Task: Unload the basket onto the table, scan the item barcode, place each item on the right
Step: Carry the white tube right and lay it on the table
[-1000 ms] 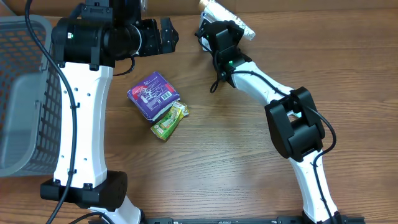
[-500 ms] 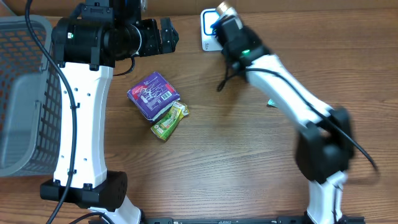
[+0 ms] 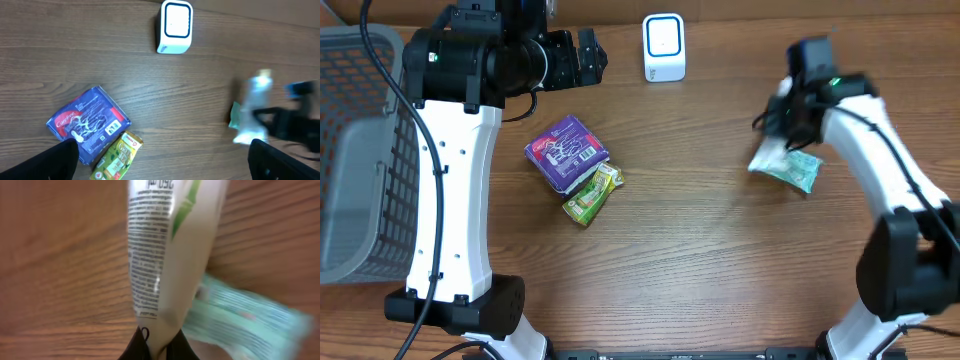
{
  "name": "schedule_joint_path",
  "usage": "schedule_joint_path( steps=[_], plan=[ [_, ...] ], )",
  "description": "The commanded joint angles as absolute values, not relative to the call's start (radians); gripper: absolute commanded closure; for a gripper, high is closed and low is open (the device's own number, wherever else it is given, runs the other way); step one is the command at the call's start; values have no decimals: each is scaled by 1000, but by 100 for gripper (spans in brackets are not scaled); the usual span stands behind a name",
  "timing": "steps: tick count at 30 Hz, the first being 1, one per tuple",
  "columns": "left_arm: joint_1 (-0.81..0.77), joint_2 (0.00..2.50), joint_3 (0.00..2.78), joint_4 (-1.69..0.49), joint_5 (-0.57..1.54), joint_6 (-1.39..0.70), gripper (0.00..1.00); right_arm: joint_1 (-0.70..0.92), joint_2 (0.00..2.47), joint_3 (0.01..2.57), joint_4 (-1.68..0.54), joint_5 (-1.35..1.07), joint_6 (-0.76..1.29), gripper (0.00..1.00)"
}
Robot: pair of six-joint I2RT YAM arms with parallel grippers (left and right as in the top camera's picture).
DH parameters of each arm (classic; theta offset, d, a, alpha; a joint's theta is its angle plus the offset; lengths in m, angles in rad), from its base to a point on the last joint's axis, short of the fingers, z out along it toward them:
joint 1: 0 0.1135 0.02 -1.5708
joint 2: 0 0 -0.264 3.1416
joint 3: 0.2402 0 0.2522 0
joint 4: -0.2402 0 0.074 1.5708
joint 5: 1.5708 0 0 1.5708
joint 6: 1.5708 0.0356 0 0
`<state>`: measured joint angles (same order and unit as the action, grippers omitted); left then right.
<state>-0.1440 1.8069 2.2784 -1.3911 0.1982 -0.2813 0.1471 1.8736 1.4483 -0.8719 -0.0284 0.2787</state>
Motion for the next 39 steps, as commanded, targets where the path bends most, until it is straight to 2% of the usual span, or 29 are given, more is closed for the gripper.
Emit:
schedule_joint_path(
  steps=[1, 4, 9, 20, 24, 25, 26, 27, 28, 29, 33, 36, 37, 38, 39],
  plan=[
    [-152, 1811, 2277, -1387, 202, -269, 0, 165, 1843, 1347, -741, -192, 140, 96],
    [-152, 1811, 2277, -1387, 202, -269, 0, 164, 1843, 1272, -680, -158, 72, 96],
    [-152, 1811, 2277, -1387, 202, -269, 0, 126, 1843, 1240, -704, 10, 81, 96],
    [-152, 1811, 2277, -1387, 202, -269, 0, -25, 1843, 1240, -780, 118, 131, 96],
    [-152, 1811, 2277, -1387, 202, -269, 0, -65, 1842, 1240, -789, 106, 152, 83],
    [-152, 1811, 2276, -1387, 202, -269, 0, -76, 1842, 1241, -793, 81, 153, 67],
    [-152, 1811, 2277, -1387, 202, -269, 1, -81, 1842, 1243, -796, 54, 153, 57],
    [-152, 1811, 2277, -1387, 202, -269, 0, -87, 1842, 1252, -812, 16, 152, 37],
    [-152, 1811, 2276, -1387, 202, -269, 0, -89, 1842, 1270, -835, -21, 152, 25],
    [-152, 1811, 2277, -1387, 202, -269, 0, -89, 1840, 1291, -859, -47, 152, 20],
    [-152, 1811, 2276, -1387, 202, -269, 0, -78, 1827, 1431, -974, -228, 148, 14],
    [-152, 1811, 2277, -1387, 202, -269, 0, -44, 1819, 1520, -990, -493, 148, 12],
    [-152, 1811, 2277, -1387, 202, -269, 0, -28, 1819, 1522, -968, -577, 148, 8],
    [-152, 1811, 2277, -1387, 202, -269, 0, -6, 1820, 1519, -942, -645, 149, 0],
    [-152, 1811, 2277, -1387, 202, -269, 0, 14, 1822, 1513, -925, -677, 149, 0]
  ],
)
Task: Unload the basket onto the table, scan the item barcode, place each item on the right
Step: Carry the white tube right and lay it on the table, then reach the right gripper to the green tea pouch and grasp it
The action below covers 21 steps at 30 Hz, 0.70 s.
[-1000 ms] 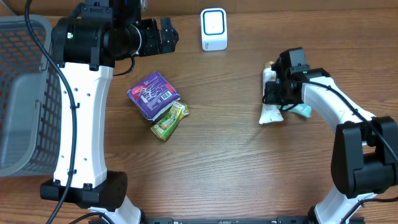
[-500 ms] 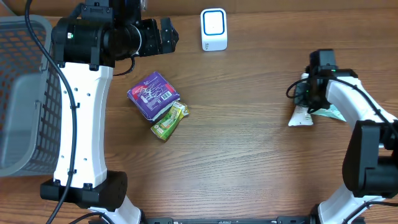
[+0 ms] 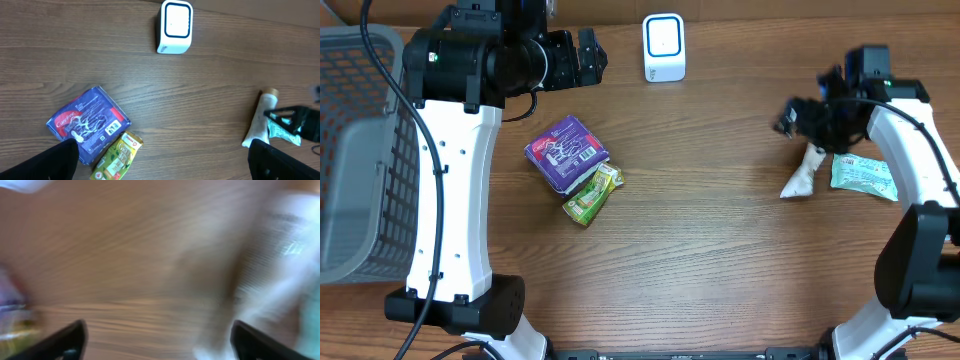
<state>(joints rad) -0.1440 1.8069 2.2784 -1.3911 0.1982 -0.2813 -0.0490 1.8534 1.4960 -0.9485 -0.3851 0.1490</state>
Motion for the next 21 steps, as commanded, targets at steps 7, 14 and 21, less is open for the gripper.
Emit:
schedule_joint_path(
  steps=[7, 14, 21],
  plan=[
    [-152, 1811, 2277, -1387, 202, -269, 0, 318, 1855, 1416, -779, -656, 339, 0],
    [-151, 1811, 2277, -1387, 203, -269, 0, 661, 1890, 1313, -474, -293, 833, 7],
    [-151, 1811, 2276, -1387, 202, -269, 1, 808, 1961, 1313, -405, -32, 969, 12]
  ],
)
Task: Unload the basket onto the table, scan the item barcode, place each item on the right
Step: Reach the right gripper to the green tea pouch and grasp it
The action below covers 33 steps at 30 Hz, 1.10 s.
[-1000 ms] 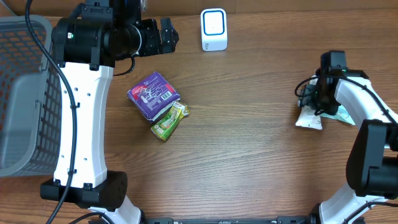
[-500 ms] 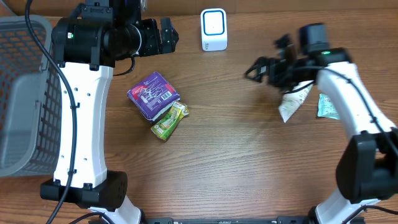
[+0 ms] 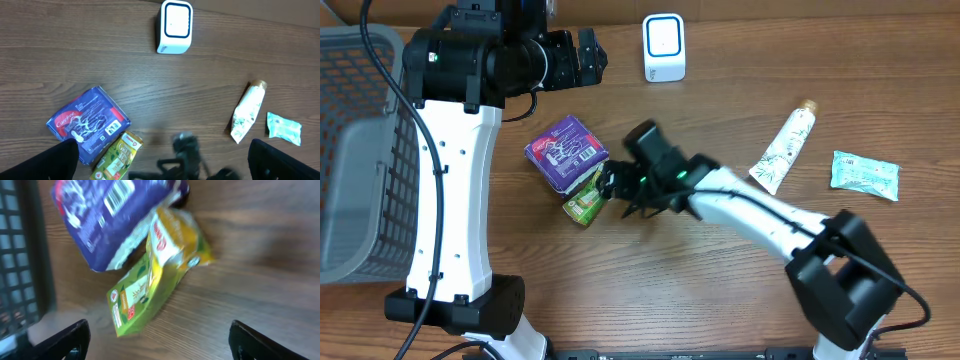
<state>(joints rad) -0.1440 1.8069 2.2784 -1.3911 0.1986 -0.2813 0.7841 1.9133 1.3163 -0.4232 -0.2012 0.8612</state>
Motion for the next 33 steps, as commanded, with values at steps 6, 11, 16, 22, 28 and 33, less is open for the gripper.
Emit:
schedule_joint_path(
  steps=[6, 11, 16, 22, 28, 33],
  plan=[
    [-151, 1811, 2276, -1387, 202, -269, 0, 857, 2083, 1313, -240, -16, 970, 24],
    [-151, 1811, 2276, -1387, 202, -269, 0, 850, 2089, 1317, -293, -20, 966, 56],
    [-151, 1811, 2277, -1387, 202, -269, 0, 791, 2051, 1318, -382, -73, 849, 76],
    [-151, 1811, 2277, -1387, 202, -269, 1, 617, 1897, 1320, -543, -241, 395, 95],
    [-151, 1811, 2277, -1387, 202, -269, 0, 492, 1850, 1320, -789, -176, 41, 96],
    [-151, 1811, 2277, -1387, 202, -269, 0, 476, 1850, 1320, -824, -111, 18, 96]
  ],
)
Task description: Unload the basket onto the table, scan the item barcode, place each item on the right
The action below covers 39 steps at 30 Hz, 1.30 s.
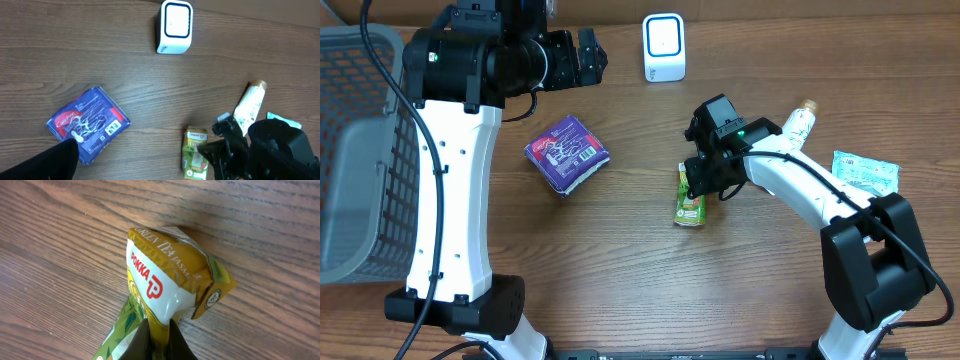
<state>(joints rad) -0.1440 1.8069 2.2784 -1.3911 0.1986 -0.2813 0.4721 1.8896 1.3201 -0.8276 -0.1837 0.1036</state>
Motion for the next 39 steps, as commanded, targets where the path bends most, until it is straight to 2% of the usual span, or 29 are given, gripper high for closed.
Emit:
schedule_joint_path(
  steps=[1, 5, 8, 11, 20, 21, 23, 24, 31, 34, 35, 37, 39],
  plan=[
    [-151, 1811, 2277, -1387, 202, -269, 0, 476, 1850, 1320, -825, -88, 18, 96],
    [-151, 1811, 2277, -1387, 202, -269, 0, 490, 1850, 1339, -880, 56, 53, 96],
    [-151, 1811, 2277, -1387, 202, -269, 0, 545, 1850, 1372, -952, 411, 132, 96],
    [-151, 1811, 2276, -1387, 202, -269, 0, 603, 1852, 1375, -976, 638, 138, 96],
    [-151, 1811, 2277, -1387, 202, -269, 1, 674, 1951, 1372, -1000, 524, 142, 96],
    [-151, 1811, 2277, -1387, 202, -269, 0, 693, 1969, 1372, -997, 514, 141, 93],
    [-151, 1811, 2277, -1387, 202, -269, 0, 719, 1982, 1372, -992, 486, 141, 59],
    [-151, 1811, 2277, -1387, 202, -269, 0, 736, 1983, 1372, -990, 466, 141, 49],
    [-151, 1811, 2277, -1387, 202, -269, 0, 850, 1983, 1376, -943, 196, 142, 36],
    [-151, 1811, 2277, -1387, 202, -269, 0, 867, 1982, 1404, -963, 178, 180, 14],
    [-151, 1811, 2277, -1387, 202, -269, 0, 867, 1981, 1419, -975, 178, 199, 13],
    [-151, 1811, 2276, -1387, 202, -269, 0, 854, 1971, 1474, -1009, 179, 258, 3],
    [-151, 1811, 2277, -1387, 202, -269, 1, 830, 1950, 1526, -1039, 179, 309, 0]
  ],
)
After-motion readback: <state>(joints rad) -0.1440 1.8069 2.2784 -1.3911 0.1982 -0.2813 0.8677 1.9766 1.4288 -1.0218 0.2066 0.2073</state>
